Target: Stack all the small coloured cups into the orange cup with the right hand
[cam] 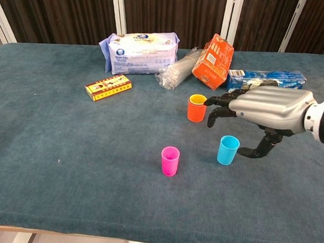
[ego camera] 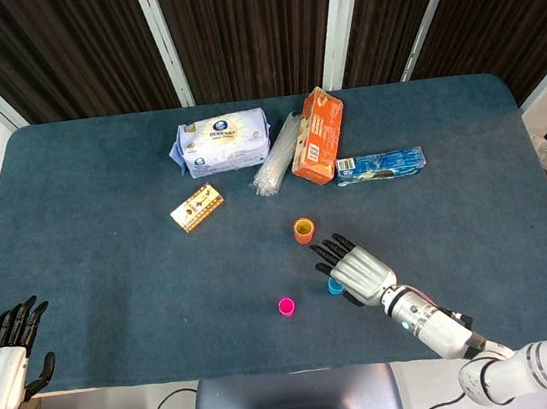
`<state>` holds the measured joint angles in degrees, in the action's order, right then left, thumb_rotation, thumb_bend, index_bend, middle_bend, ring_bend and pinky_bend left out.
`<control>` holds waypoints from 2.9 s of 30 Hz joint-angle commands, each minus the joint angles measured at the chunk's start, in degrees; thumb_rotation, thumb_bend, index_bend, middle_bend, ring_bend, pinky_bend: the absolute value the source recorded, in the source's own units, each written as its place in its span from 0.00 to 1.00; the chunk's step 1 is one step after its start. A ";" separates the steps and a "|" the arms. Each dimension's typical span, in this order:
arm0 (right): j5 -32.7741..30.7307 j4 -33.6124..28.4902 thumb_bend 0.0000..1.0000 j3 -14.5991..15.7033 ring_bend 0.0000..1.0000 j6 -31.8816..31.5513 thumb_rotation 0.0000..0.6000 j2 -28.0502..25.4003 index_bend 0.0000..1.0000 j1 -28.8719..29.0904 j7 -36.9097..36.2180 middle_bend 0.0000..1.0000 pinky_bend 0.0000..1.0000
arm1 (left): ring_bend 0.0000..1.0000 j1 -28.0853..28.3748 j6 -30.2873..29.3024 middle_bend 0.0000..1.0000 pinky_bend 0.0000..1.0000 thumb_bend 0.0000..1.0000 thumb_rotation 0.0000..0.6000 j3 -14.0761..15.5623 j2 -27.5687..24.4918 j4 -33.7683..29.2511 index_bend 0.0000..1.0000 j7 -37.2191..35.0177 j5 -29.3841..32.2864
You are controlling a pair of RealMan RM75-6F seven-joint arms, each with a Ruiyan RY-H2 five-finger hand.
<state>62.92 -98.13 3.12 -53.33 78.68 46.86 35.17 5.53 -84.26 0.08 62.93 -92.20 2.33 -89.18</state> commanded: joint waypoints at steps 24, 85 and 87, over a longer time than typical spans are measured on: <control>1.15 3.20 0.47 -5.96 0.00 -4.58 1.00 3.38 0.66 -2.10 -2.81 0.06 0.00 | 0.01 -0.02 0.09 0.00 0.10 0.47 1.00 -0.07 -0.13 0.10 0.00 -0.19 0.33; -3.64 0.77 0.47 -3.16 0.00 -0.24 1.00 12.13 0.36 4.78 10.63 0.00 0.00 | 0.01 -0.28 -0.85 0.00 0.10 0.47 1.00 0.02 -0.53 0.11 0.00 -1.03 -0.26; -3.91 1.45 0.47 -3.30 0.00 -0.14 1.00 12.77 0.42 4.85 10.56 0.00 0.00 | 0.01 -0.29 -0.86 0.00 0.10 0.47 1.00 0.07 -0.56 0.11 0.00 -1.07 -0.36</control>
<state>59.17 -96.97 -0.07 -53.56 91.15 51.64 45.81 5.24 -85.11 0.15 62.37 -92.09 1.25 -89.54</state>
